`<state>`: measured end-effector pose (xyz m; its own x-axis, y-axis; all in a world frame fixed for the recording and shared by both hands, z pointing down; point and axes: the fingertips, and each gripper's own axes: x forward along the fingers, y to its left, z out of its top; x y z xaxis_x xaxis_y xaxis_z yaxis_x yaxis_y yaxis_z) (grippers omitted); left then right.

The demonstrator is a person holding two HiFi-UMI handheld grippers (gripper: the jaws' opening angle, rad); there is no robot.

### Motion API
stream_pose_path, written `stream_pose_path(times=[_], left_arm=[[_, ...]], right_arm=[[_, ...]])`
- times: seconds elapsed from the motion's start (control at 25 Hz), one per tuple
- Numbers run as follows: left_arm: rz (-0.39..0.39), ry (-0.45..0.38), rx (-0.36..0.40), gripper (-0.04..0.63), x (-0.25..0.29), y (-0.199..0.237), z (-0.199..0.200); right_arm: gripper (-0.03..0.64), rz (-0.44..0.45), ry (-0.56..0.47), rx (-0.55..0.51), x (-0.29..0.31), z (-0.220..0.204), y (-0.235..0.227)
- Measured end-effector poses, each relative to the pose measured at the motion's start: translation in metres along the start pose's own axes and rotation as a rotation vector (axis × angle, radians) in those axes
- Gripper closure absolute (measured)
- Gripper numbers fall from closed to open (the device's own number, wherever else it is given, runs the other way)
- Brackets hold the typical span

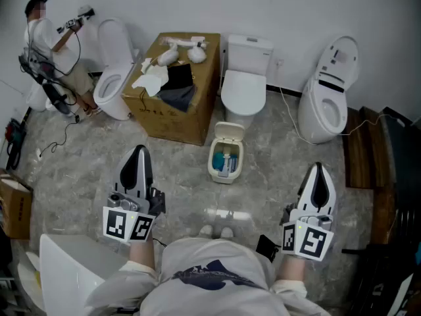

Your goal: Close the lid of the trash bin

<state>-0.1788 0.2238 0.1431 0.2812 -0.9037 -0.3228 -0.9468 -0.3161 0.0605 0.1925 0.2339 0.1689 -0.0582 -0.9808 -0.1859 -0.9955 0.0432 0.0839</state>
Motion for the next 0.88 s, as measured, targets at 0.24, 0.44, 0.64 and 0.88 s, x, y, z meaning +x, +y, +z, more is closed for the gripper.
stream_pose_path(times=[0.24,0.44,0.64,0.88], left_arm=[[0.004,-0.002,0.003,0.597,-0.001,0.004,0.000],[0.003,0.000,0.005,0.598,-0.001,0.003,-0.001],[-0.040,-0.014,0.028,0.595,0.001,-0.005,0.001],[-0.069,-0.004,0.033,0.504,0.004,-0.015,-0.002]], right_arm=[[0.611,0.003,0.003,0.004,0.000,-0.002,0.003],[0.611,0.029,0.016,0.030,0.001,-0.007,0.005],[0.386,0.146,-0.010,0.186,0.002,-0.004,0.008],[0.228,0.146,-0.010,0.175,-0.001,-0.008,-0.001]])
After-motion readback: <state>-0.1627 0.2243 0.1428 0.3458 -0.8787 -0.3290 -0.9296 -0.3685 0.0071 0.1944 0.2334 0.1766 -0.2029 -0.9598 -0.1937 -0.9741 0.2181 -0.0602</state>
